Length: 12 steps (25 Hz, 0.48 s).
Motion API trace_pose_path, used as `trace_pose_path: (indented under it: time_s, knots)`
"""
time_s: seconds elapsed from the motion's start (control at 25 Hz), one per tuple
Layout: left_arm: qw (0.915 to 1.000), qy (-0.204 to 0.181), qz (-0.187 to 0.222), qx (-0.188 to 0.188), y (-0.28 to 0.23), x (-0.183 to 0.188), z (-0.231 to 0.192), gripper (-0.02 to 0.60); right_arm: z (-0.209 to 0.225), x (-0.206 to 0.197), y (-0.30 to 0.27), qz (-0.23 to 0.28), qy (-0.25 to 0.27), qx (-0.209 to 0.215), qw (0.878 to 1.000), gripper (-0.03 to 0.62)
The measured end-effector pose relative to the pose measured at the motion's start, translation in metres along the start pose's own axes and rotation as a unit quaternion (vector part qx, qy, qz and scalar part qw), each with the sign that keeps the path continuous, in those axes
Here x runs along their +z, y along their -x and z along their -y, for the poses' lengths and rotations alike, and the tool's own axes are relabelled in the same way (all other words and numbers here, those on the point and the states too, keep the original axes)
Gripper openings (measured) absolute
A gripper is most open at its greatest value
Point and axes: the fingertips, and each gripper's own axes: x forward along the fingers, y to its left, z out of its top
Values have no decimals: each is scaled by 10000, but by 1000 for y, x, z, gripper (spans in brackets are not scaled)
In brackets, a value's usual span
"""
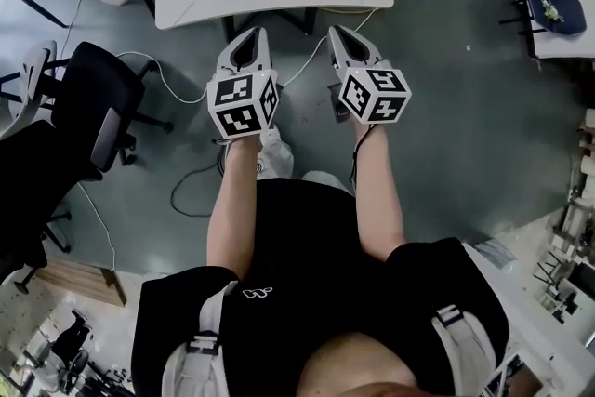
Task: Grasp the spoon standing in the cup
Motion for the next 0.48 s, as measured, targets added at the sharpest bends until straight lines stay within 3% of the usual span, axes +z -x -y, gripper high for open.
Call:
trace_pose_path:
  time_s: [0.48]
  knots:
    - [9993, 308, 228, 52, -55, 43, -38, 15, 14, 41, -67, 71, 86, 25, 9999, 9]
